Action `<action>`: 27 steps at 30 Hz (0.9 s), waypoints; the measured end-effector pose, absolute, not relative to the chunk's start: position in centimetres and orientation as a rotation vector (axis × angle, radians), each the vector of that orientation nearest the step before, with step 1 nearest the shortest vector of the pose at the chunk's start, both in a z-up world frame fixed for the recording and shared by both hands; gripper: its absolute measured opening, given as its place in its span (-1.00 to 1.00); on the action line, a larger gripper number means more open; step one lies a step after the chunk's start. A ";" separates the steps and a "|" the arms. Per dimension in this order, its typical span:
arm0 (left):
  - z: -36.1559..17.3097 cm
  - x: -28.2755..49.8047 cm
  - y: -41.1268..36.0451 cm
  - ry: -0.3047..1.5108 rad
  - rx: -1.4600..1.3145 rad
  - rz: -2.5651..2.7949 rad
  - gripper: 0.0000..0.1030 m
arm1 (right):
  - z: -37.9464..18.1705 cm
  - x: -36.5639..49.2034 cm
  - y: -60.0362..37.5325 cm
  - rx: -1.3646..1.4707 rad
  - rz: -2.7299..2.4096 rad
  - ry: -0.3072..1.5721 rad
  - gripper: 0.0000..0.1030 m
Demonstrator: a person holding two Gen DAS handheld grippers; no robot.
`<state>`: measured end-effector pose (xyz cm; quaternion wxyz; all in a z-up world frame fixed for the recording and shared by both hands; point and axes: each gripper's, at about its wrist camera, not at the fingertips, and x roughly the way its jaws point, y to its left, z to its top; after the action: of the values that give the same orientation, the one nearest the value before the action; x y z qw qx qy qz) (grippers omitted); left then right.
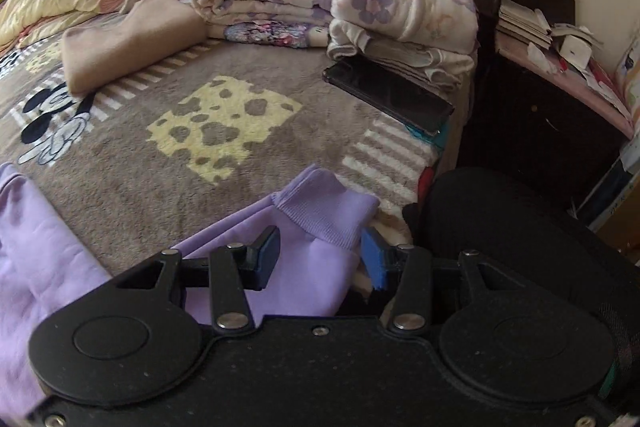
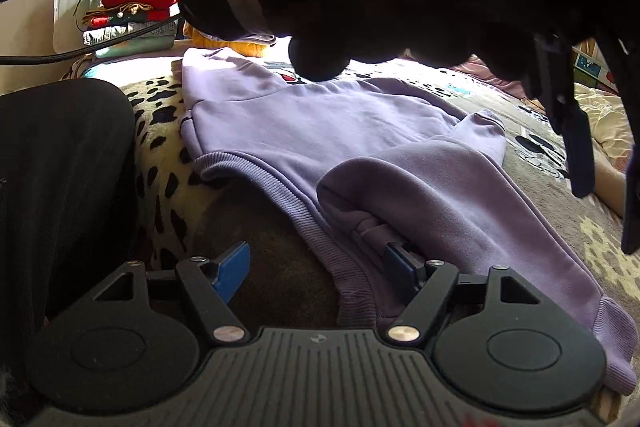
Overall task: Fold clothes
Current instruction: 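Grasp the other sleeve cuff with the left tool and lift it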
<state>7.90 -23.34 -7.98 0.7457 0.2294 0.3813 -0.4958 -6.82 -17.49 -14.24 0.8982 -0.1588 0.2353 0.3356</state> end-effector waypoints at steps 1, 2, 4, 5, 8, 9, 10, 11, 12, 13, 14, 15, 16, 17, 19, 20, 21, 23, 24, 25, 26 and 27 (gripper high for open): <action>-8.5 7.7 -24.5 0.847 0.550 -1.110 -0.16 | -14.3 -6.9 -17.5 -0.331 0.695 0.487 0.44; -9.1 7.4 -25.6 0.859 0.598 -1.134 -0.16 | -14.3 -6.9 -17.5 -0.335 0.695 0.487 0.44; -10.4 7.1 -27.6 0.867 0.698 -1.138 -0.17 | -14.4 -6.9 -17.5 -0.343 0.698 0.488 0.44; -11.2 7.0 -28.2 0.865 0.750 -1.130 -0.22 | -14.5 -6.8 -17.5 -0.344 0.700 0.491 0.43; -13.4 6.8 -29.3 0.832 0.887 -1.101 -0.56 | -14.9 -6.6 -17.7 -0.343 0.701 0.505 0.42; -13.4 6.7 -29.2 0.816 0.885 -1.105 -0.63 | -14.9 -6.6 -17.8 -0.339 0.701 0.507 0.42; -13.0 6.9 -28.8 0.798 0.860 -1.093 -0.91 | -14.9 -6.5 -17.9 -0.334 0.700 0.507 0.41; -12.3 7.4 -28.1 0.793 0.803 -1.072 -0.93 | -14.8 -6.5 -18.1 -0.328 0.699 0.504 0.39; -11.7 8.0 -27.4 0.790 0.741 -1.051 -0.93 | -14.7 -6.6 -18.3 -0.320 0.697 0.500 0.39; -10.7 9.0 -26.1 0.791 0.621 -1.018 -0.94 | -14.5 -6.7 -18.5 -0.309 0.696 0.490 0.38; -9.6 9.9 -24.5 0.784 0.511 -0.985 -0.94 | -14.2 -6.8 -18.8 -0.296 0.696 0.477 0.37; -8.5 10.7 -22.8 0.776 0.405 -0.950 -0.94 | -13.9 -6.8 -19.1 -0.284 0.696 0.461 0.37; -7.3 11.5 -20.4 0.755 0.291 -0.907 -0.93 | -13.6 -6.8 -19.4 -0.272 0.697 0.444 0.37; -6.0 12.2 -18.0 0.732 0.178 -0.862 -0.93 | -13.3 -6.8 -19.7 -0.260 0.697 0.427 0.37; -3.9 12.7 -13.2 0.662 -0.011 -0.783 -0.93 | -12.5 -7.0 -20.5 -0.224 0.690 0.385 0.37; -3.1 12.7 -10.9 0.625 -0.097 -0.738 -0.93 | -12.1 -7.0 -20.8 -0.204 0.684 0.366 0.37; -2.2 12.7 -8.6 0.587 -0.183 -0.693 -0.93 | -11.8 -7.0 -21.1 -0.186 0.670 0.348 0.37; -1.3 11.8 -5.1 0.524 -0.281 -0.611 -0.93 | -11.3 -6.8 -21.6 -0.155 0.634 0.313 0.37; -0.9 11.4 -3.5 0.493 -0.328 -0.570 -0.93 | -11.1 -6.7 -21.8 -0.136 0.613 0.293 0.37; -0.5 10.7 -2.1 0.465 -0.359 -0.532 -0.93 | -10.9 -6.5 -21.9 -0.120 0.598 0.275 0.37; -0.2 10.0 -1.0 0.439 -0.381 -0.503 -0.93 | -10.9 -6.3 -21.8 -0.109 0.596 0.278 0.38; 0.1 9.3 0.0 0.412 -0.402 -0.474 -0.93 | -11.0 -5.9 -21.7 -0.099 0.599 0.292 0.39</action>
<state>9.33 0.00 0.11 0.9312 -0.1966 0.2014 -0.2315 -5.90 -21.71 -11.01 0.9437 -0.0487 0.1432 0.2940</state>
